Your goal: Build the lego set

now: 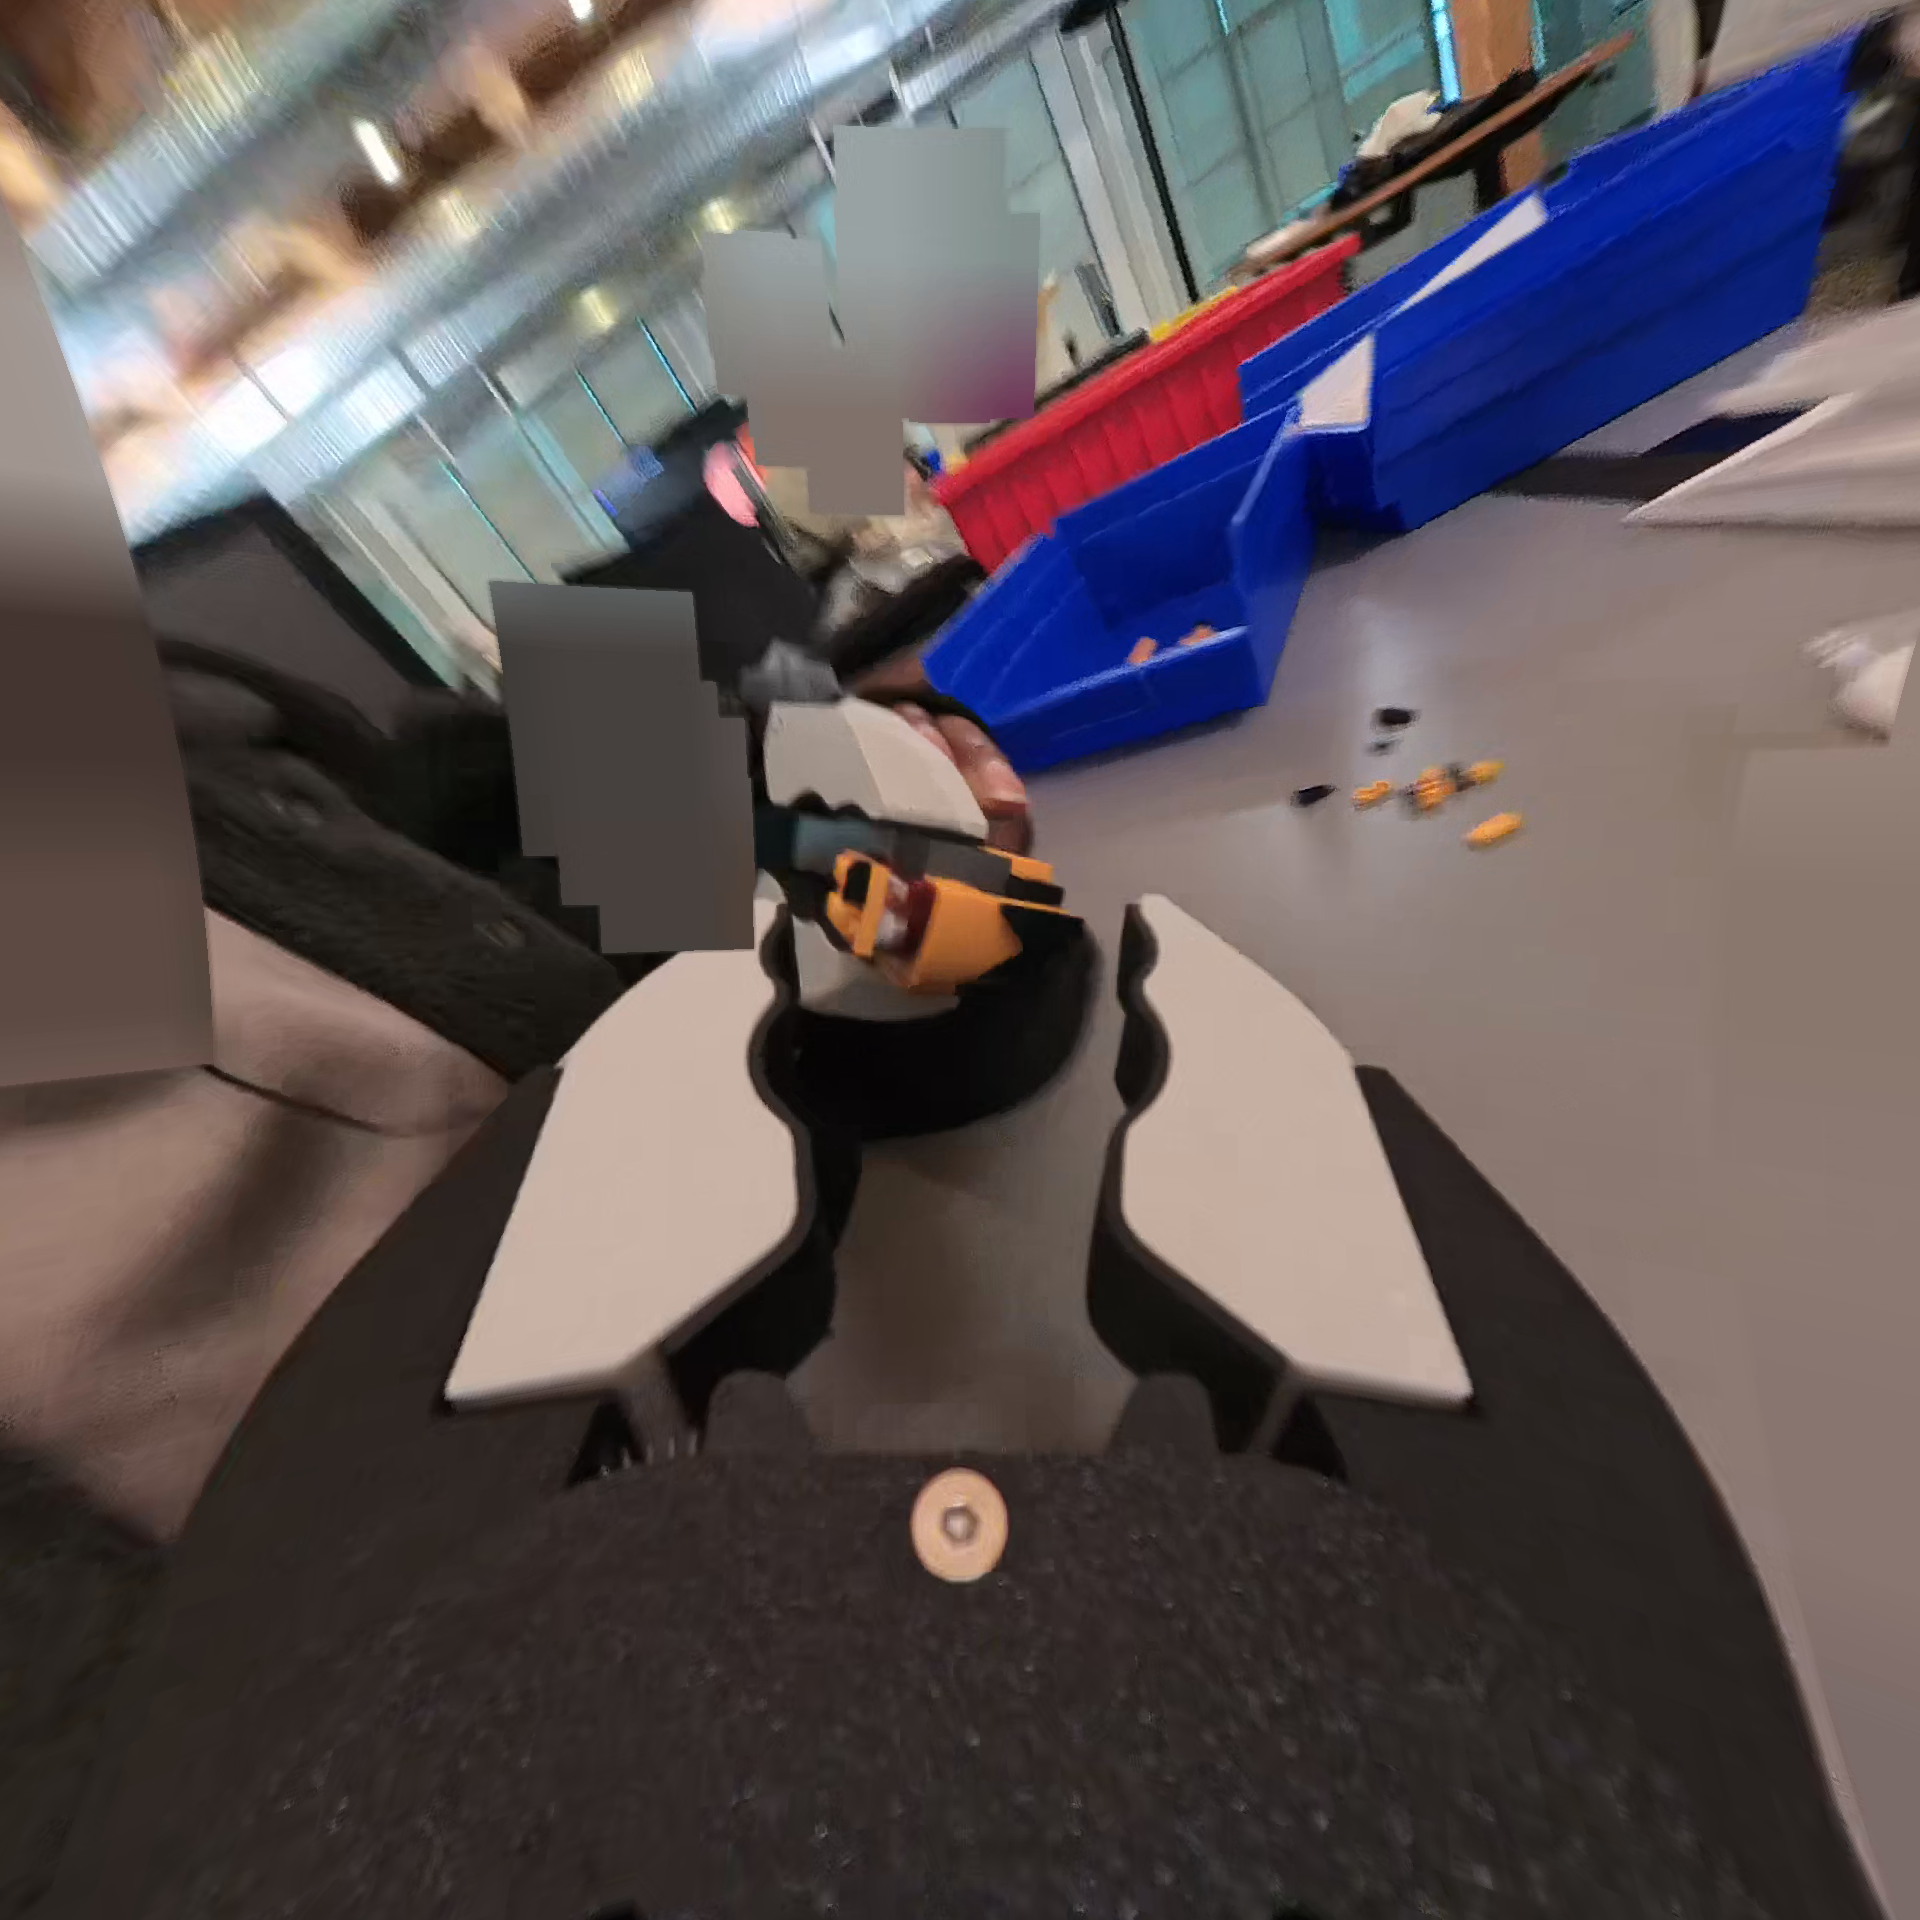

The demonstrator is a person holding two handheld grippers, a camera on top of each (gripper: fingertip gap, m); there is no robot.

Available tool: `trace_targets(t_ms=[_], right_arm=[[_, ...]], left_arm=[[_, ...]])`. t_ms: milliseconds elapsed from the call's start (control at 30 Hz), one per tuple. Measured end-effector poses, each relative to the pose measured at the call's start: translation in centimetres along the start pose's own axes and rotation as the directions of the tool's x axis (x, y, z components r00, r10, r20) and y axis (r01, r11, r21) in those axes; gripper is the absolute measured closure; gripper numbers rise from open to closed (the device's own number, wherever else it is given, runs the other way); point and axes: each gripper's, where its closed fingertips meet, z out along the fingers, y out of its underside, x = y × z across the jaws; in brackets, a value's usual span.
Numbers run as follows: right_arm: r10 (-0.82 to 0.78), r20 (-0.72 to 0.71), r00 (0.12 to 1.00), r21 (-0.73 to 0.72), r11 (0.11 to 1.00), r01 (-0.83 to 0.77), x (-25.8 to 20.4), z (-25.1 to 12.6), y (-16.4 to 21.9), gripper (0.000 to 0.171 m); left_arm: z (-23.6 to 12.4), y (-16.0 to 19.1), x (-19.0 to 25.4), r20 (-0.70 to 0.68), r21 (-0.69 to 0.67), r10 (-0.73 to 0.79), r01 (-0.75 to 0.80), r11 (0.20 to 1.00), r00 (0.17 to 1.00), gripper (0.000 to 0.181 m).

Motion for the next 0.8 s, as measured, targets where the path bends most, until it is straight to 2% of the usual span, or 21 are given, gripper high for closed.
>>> trace_targets(t_ms=[67, 133, 167, 233, 300, 367, 533, 800], right_arm=[[-0.261, -0.046, 0.964, -0.139, 0.958, 0.253, 0.0, -1.2, -0.2, 0.124], [-0.494, -0.038, 0.869, -0.28, 0.84, 0.465, -0.2, -1.8, -0.6, 0.14], [-0.568, 0.002, 0.823, -0.343, 0.773, 0.534, -0.6, -1.8, -0.5, 0.148], [-0.634, 0.078, 0.769, -0.444, 0.669, 0.596, -0.6, -1.4, -0.3, 0.151], [-0.633, 0.146, 0.76, -0.5, 0.616, 0.609, -0.3, -1.1, 0.1, 0.152], [-0.572, 0.216, 0.792, -0.514, 0.623, 0.59, -0.6, -0.9, 0.4, 0.152], [-0.496, 0.29, 0.818, -0.54, 0.621, 0.568, -0.8, -0.3, 1.2, 0.16], [-0.513, 0.284, 0.81, -0.588, 0.575, 0.57, -0.7, -0.4, 1.6, 0.163]], left_arm=[[0.1, 0.3, 0.1, -0.051, -0.003, -0.083, 0.083, 0.997, 0.995, 0.151], [0.2, 0.5, 0.4, -0.106, -0.007, -0.167, 0.167, 0.986, 0.98, 0.151], [0.3, 0.5, 0.7, -0.141, -0.007, -0.211, 0.212, 0.977, 0.967, 0.151], [0.5, 0.4, 1.0, -0.196, -0.01, -0.292, 0.296, 0.955, 0.936, 0.151], [0.6, 0.3, 1.1, -0.231, -0.016, -0.336, 0.342, 0.94, 0.913, 0.151], [0.5, 0.3, 1.4, -0.258, -0.028, -0.36, 0.365, 0.931, 0.897, 0.151], [0.5, 0.5, 2.2, -0.297, -0.055, -0.369, 0.37, 0.928, 0.881, 0.151], [0.4, 0.7, 2.4, -0.302, -0.075, -0.378, 0.374, 0.924, 0.875, 0.151]])
